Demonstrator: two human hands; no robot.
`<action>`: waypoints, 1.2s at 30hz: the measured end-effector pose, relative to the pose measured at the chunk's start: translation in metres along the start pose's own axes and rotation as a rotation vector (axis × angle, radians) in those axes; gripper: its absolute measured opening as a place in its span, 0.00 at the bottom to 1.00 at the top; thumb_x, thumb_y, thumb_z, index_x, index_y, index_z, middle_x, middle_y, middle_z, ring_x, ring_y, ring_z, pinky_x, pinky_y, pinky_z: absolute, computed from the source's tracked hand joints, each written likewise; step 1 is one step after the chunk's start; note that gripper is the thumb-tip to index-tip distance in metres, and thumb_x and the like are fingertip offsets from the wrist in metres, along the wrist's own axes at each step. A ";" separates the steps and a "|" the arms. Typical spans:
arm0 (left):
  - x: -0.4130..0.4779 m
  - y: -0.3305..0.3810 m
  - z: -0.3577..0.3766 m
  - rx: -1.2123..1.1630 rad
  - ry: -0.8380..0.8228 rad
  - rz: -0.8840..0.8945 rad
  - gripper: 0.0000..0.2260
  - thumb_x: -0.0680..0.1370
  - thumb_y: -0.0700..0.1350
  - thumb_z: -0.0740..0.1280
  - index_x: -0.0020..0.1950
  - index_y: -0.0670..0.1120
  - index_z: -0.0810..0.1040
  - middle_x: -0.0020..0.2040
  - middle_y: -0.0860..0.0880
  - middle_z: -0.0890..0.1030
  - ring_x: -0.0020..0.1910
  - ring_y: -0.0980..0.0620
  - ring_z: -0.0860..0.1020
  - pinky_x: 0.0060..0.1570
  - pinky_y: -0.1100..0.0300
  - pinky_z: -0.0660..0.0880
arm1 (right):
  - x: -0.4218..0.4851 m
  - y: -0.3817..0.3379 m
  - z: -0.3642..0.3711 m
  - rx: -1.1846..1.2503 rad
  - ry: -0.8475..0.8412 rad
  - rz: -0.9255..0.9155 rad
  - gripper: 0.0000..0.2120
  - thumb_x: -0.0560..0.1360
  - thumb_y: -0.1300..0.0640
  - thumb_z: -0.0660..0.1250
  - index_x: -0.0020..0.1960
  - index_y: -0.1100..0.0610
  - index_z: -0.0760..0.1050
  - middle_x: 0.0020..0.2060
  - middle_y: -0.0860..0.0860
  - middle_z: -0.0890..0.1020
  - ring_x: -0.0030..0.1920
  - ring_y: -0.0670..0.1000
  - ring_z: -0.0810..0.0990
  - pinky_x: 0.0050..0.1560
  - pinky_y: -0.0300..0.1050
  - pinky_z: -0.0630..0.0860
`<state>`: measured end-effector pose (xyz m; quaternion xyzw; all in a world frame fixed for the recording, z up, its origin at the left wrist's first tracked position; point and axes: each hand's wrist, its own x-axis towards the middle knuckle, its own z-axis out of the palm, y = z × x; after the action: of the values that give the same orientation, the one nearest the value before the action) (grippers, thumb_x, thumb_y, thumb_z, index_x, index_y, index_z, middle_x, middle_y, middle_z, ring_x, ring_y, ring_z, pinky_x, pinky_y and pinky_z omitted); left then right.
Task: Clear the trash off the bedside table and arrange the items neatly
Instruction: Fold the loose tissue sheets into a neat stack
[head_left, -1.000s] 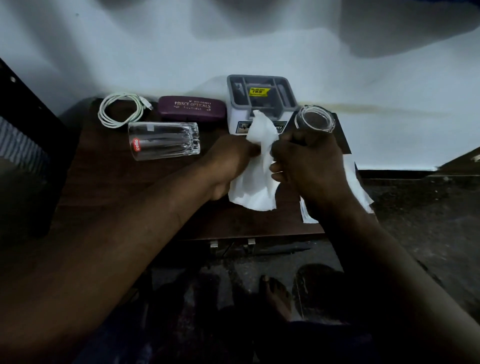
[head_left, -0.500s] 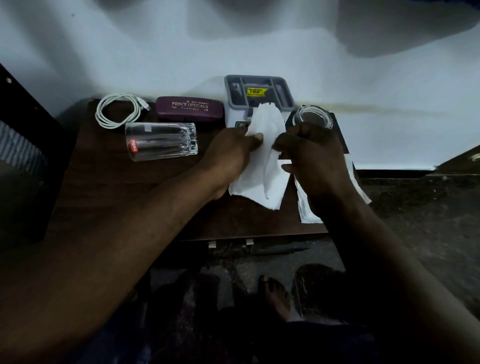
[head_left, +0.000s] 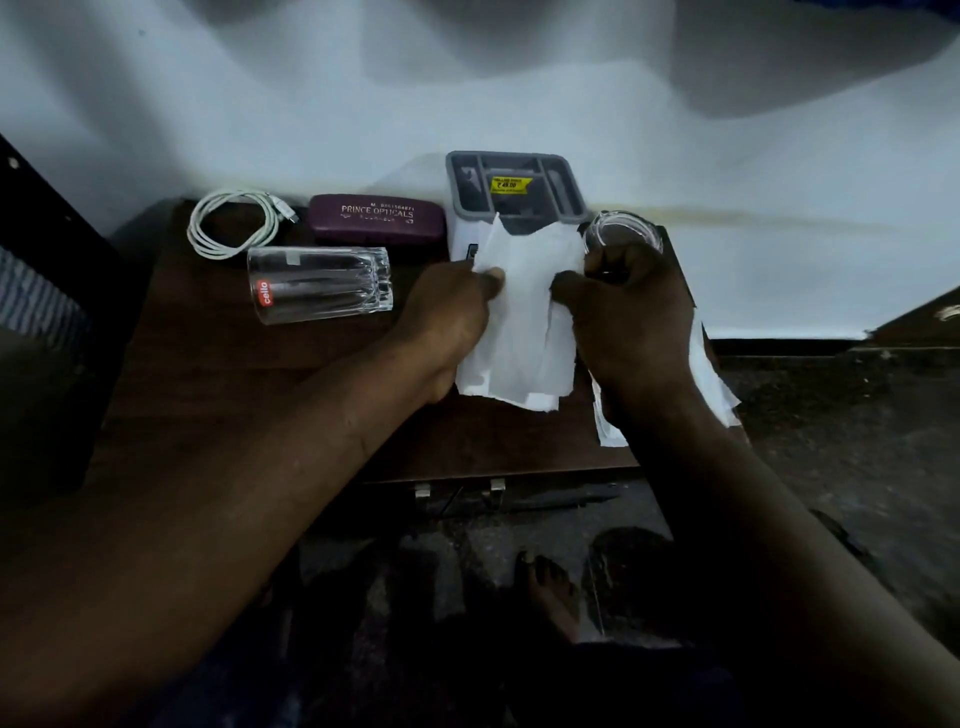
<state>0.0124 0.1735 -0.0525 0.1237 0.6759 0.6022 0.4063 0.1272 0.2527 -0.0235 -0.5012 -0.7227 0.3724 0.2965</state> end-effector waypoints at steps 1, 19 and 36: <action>0.001 0.000 -0.002 -0.025 0.009 -0.024 0.06 0.82 0.45 0.67 0.48 0.48 0.83 0.47 0.50 0.87 0.46 0.49 0.85 0.46 0.55 0.81 | 0.001 0.001 -0.001 -0.005 0.010 0.001 0.06 0.69 0.54 0.76 0.41 0.54 0.81 0.31 0.42 0.82 0.31 0.39 0.77 0.39 0.38 0.71; -0.008 0.001 0.003 -0.293 -0.404 -0.169 0.19 0.81 0.49 0.68 0.69 0.39 0.79 0.62 0.38 0.83 0.57 0.40 0.82 0.62 0.45 0.78 | 0.000 0.004 0.007 0.294 -0.132 0.234 0.11 0.70 0.57 0.80 0.49 0.57 0.82 0.43 0.58 0.87 0.46 0.61 0.88 0.45 0.65 0.86; 0.004 0.014 -0.015 -0.291 -0.115 -0.188 0.11 0.79 0.43 0.70 0.60 0.43 0.83 0.52 0.44 0.88 0.50 0.42 0.87 0.48 0.43 0.83 | 0.016 0.015 -0.023 0.474 -0.359 0.353 0.12 0.77 0.68 0.70 0.40 0.54 0.75 0.45 0.60 0.77 0.45 0.59 0.77 0.40 0.46 0.75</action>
<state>-0.0052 0.1689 -0.0423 0.0341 0.5659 0.6452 0.5122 0.1476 0.2767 -0.0224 -0.4622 -0.5590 0.6576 0.2036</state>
